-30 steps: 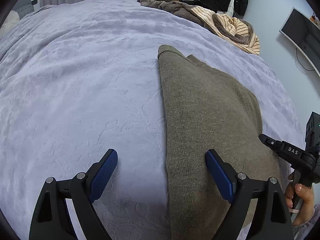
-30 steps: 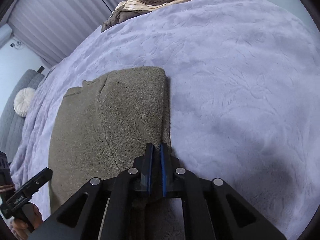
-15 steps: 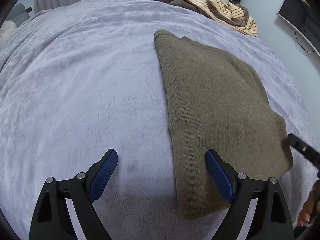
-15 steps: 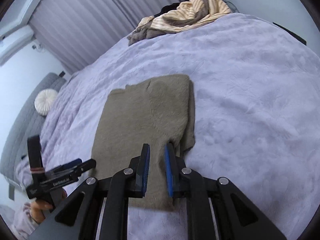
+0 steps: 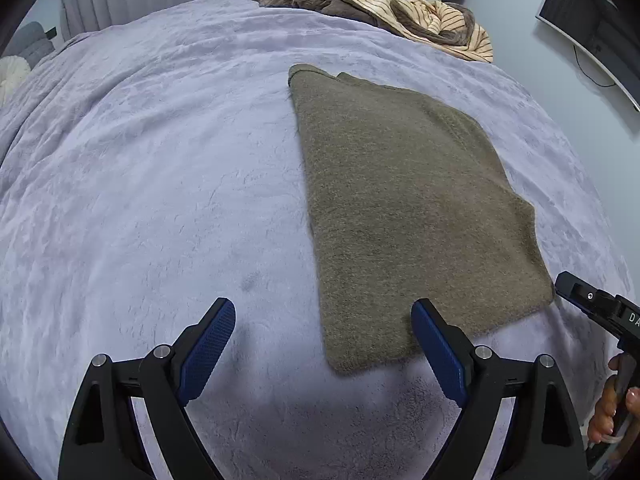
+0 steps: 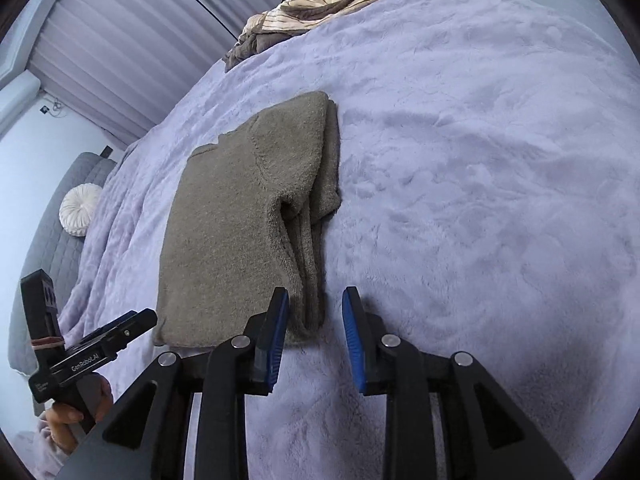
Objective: Fold small clothes
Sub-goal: 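Open the right gripper and lift both grippers off the folded sweater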
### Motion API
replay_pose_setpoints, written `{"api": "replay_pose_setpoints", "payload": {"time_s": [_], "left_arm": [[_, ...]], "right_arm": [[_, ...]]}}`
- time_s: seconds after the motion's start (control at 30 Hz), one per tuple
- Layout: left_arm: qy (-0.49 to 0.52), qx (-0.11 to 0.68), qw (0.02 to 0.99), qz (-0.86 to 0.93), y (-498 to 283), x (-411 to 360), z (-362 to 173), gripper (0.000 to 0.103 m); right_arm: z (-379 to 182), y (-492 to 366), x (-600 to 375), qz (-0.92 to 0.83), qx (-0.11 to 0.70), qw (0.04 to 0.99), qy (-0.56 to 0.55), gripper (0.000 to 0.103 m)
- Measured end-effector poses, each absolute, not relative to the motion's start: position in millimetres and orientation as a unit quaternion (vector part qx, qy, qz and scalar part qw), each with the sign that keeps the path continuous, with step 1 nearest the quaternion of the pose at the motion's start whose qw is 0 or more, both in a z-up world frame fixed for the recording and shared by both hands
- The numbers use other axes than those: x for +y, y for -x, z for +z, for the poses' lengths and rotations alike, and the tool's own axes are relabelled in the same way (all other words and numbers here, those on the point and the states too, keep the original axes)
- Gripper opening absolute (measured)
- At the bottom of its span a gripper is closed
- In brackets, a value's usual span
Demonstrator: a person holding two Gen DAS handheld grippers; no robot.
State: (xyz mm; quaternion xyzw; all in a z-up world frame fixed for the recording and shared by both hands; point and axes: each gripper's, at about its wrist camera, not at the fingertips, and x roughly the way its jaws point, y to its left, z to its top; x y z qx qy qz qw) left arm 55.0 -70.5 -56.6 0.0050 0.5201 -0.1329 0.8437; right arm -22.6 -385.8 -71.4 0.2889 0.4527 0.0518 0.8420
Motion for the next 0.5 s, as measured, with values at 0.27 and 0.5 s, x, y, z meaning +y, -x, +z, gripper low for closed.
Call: {"api": "replay_pose_setpoints", "payload": {"time_s": [0.27, 0.5], "left_arm": [[-0.028, 0.517, 0.844, -0.137, -48, -82, -51, 0.09], [-0.039, 0.522, 0.842, -0.132, -49, -86, -53, 0.09]], "right_arm": [[-63, 36, -391, 0.055, 0.444, 0.84, -0.306, 0.044], [-68, 36, -395, 0.058, 0.446, 0.833, -0.322, 0.046]]}}
